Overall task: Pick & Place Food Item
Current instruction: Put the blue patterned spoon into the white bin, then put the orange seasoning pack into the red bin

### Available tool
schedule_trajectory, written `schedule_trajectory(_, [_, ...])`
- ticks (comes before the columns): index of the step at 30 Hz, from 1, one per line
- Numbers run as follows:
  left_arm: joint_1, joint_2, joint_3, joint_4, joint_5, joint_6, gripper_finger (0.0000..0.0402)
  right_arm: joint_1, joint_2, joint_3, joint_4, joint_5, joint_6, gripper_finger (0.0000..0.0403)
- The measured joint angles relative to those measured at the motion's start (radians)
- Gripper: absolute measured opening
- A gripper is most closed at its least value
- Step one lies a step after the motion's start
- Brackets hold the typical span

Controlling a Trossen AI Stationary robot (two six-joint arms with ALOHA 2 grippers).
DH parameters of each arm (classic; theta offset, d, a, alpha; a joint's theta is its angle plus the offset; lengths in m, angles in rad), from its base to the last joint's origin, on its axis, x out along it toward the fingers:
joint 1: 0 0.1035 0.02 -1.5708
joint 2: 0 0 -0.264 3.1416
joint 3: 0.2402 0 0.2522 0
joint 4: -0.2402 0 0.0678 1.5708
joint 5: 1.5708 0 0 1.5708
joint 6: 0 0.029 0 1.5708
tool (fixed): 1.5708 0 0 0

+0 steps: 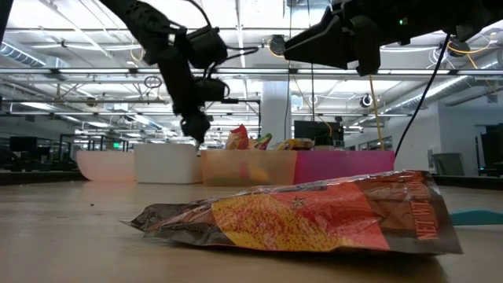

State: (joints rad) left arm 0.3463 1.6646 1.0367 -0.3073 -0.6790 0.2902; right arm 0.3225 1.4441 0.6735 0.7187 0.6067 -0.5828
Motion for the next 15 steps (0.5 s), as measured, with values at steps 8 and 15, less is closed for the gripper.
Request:
schedule_trajectory(8, [-0.033,-0.021,0.176,-0.197,0.007,-0.031,0.0274,0.000,0.000,0.000,-0.006,0.000,0.004,0.0210])
schedule_trajectory(15, [-0.075,-0.036,0.316,-0.261,0.007,-0.034,0.0274,0.000,0.000,0.000,-0.015,0.000,0.009,0.0210])
